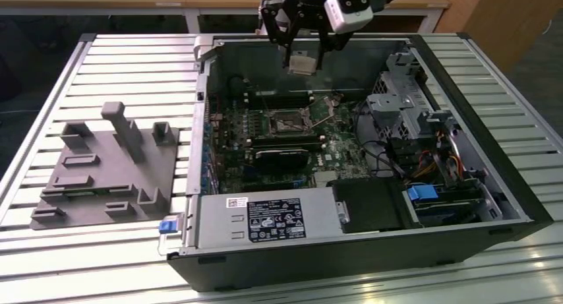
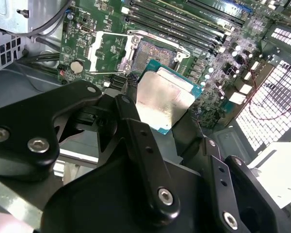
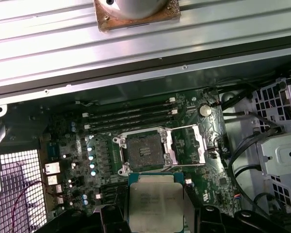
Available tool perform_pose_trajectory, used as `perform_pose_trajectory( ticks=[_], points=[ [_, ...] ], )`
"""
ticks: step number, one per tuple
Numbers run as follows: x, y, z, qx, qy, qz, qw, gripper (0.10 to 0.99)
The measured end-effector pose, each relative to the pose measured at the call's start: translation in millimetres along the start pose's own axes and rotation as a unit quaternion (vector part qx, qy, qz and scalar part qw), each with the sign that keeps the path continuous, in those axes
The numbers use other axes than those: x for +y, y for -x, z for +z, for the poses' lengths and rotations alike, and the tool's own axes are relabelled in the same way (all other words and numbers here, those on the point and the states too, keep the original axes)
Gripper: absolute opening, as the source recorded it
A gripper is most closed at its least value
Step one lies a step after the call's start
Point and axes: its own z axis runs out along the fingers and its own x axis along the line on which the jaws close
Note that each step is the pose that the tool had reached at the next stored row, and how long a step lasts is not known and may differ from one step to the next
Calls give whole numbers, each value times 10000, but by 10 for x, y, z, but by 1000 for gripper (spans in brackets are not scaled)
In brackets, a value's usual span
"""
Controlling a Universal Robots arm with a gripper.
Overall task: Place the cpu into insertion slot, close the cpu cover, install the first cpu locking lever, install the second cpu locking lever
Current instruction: 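Place the cpu into insertion slot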
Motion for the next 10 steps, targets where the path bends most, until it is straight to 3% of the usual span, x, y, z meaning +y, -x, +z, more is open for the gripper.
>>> perform_pose_trajectory(
  ticks=[10],
  points=[
    [0, 0, 0, -11, 2, 128, 9999, 537]
  ],
)
